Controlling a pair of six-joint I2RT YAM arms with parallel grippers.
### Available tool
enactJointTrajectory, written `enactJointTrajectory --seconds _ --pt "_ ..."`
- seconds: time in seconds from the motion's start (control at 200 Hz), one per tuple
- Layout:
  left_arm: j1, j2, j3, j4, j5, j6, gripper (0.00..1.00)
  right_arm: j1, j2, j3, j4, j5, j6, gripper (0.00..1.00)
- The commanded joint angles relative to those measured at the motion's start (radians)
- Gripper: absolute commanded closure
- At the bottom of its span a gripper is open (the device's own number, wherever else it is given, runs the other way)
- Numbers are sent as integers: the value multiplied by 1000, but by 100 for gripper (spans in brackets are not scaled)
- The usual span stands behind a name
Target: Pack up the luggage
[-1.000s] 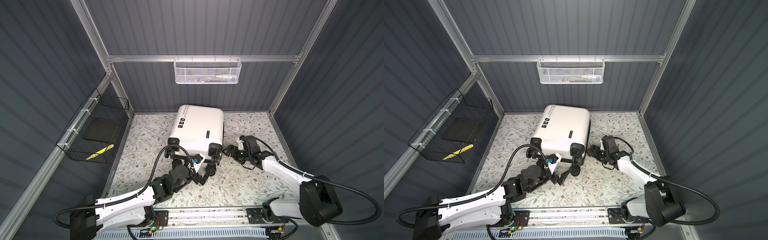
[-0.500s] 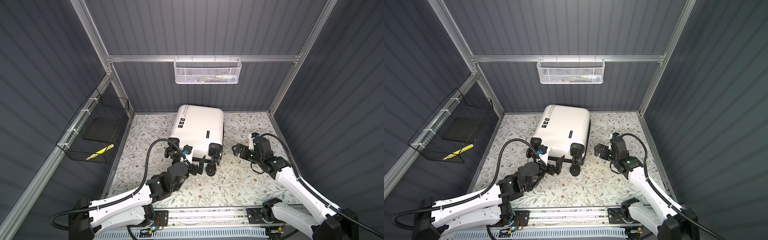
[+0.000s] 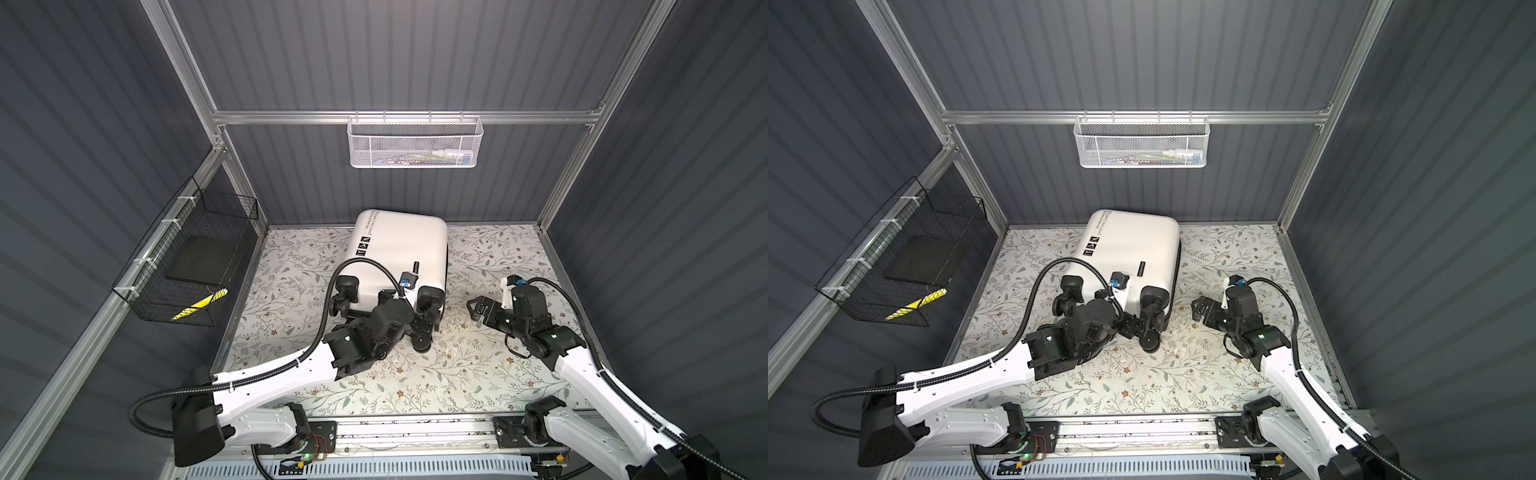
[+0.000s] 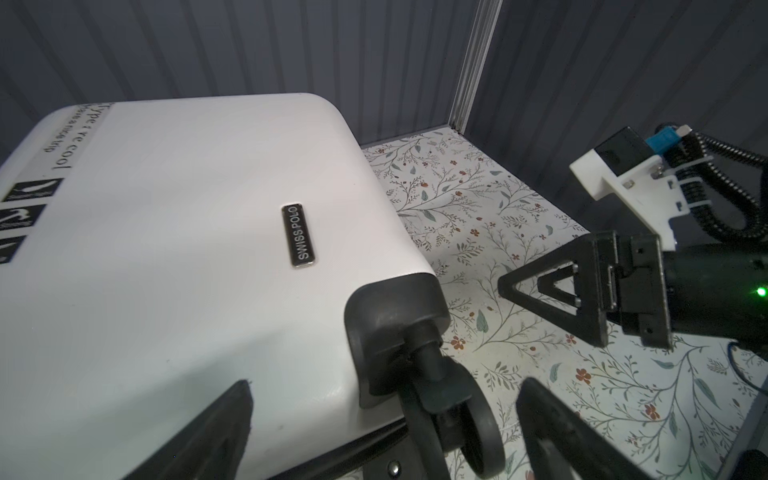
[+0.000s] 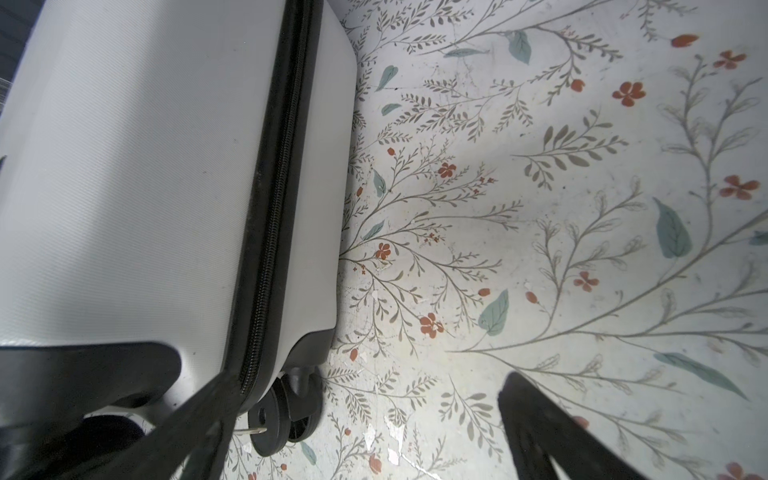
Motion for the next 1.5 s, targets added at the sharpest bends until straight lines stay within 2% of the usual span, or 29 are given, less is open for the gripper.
enactJointTrajectory --seconds 0.0,0.16,0.365,0.53,0.72,0.845,0.995,1.166,1.326,1.446,1.491 --pt "-1 33 32 -51 21 -51 0 -4 18 -13 11 17 5 1" --pt "0 82 56 -39 -3 -68 0 -2 53 -8 12 -19 -36 1" --pt "-1 133 138 -112 -30 -102 0 -2 34 -31 67 -145 -79 1" --pt "-1 131 137 -138 -4 -178 0 0 -9 -70 66 -156 -65 1" --pt "-5 146 113 -97 15 -195 0 0 -38 -112 71 -170 -43 2" --pt "-34 169 124 -88 -29 -195 0 -1 -55 -140 79 -187 -27 2" --pt "-110 211 160 -141 -160 -186 0 -2 -82 -165 73 -188 -29 2" --pt "-165 238 145 -190 -276 -292 1 -2 -106 -178 65 -195 -29 2" --pt "-168 268 135 -202 -293 -345 3 -2 -102 -172 62 -222 -36 3" --pt "-167 280 128 -177 -294 -336 7 -1 -102 -170 62 -224 -41 3" --pt "-167 286 130 -167 -283 -328 7 -1 -102 -170 62 -266 -42 4"
